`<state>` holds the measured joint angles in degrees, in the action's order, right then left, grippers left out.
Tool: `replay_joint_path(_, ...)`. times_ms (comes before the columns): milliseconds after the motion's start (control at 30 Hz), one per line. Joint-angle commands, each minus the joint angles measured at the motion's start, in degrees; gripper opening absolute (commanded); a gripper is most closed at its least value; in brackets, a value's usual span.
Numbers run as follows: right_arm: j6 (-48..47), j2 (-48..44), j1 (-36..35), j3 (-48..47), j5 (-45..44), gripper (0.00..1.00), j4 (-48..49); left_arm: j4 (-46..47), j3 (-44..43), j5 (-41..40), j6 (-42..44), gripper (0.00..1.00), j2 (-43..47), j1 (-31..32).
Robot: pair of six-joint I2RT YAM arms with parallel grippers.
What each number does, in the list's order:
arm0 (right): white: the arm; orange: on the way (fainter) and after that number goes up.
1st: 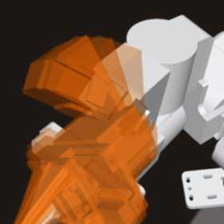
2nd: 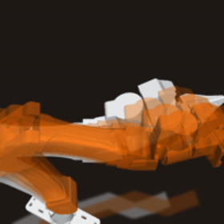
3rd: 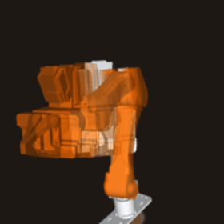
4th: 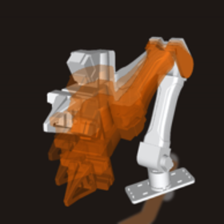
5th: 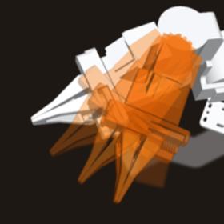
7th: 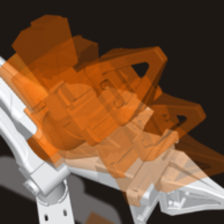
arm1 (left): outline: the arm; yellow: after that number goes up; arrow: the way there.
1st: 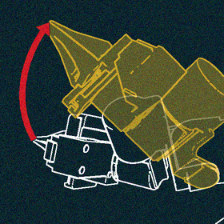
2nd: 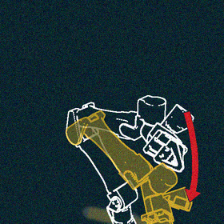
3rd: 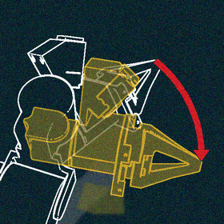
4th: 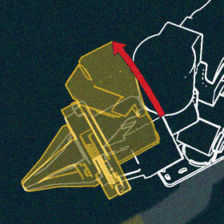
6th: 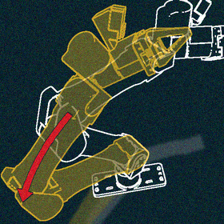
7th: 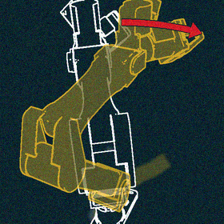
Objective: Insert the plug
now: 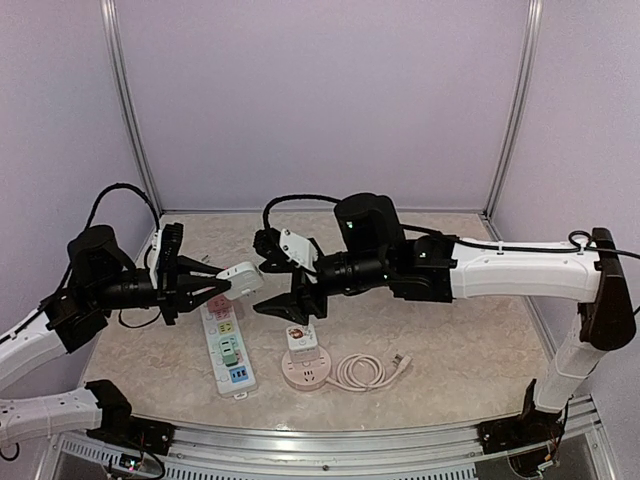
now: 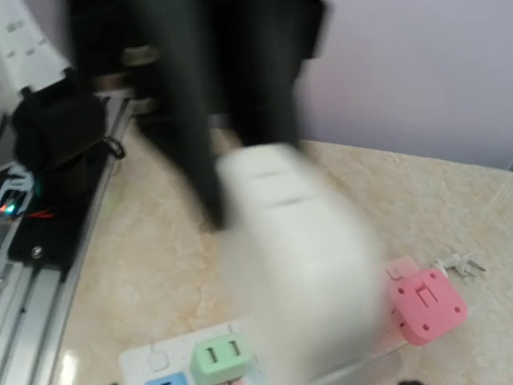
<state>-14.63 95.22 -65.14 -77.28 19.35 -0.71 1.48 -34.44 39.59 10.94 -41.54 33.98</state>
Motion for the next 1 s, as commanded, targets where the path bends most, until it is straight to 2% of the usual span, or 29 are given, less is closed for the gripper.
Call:
replay_joint_path(0,3.67,4.66,1.75,-2.58,4.90,0.71,3.64,-1.14,-2.99,1.74,1.28,0.00,-1.57,1.47)
replay_joint_path(133,3.37,7.14,2.05,-3.95,7.50,0.69,3.63,-1.30,-3.78,1.37,1.81,0.00,-2.70,2.01)
replay_joint_path(200,3.61,8.08,2.07,-4.45,8.86,0.60,3.55,-1.18,-3.97,1.07,1.89,0.00,-3.17,2.22)
replay_joint_path(300,4.37,8.79,2.14,-5.00,9.62,0.40,3.50,-0.81,-4.14,0.63,1.85,0.00,-3.92,2.70)
replay_joint_path(467,4.76,7.38,2.13,-2.93,10.82,0.35,5.51,-0.55,-4.24,0.23,1.89,0.00,-4.90,2.98)
replay_joint_path(633,5.26,7.07,2.19,-2.52,11.17,0.17,5.32,0.17,-3.97,-0.04,1.79,0.00,-5.21,3.20)
replay_joint_path(867,5.02,7.00,2.29,-2.33,11.05,0.00,3.77,-0.16,-3.90,-0.36,1.99,0.00,-5.14,3.29)
replay_joint_path(967,5.37,7.00,2.29,-2.39,11.08,0.00,3.34,0.00,-3.73,-0.40,1.90,0.00,-5.13,3.33)
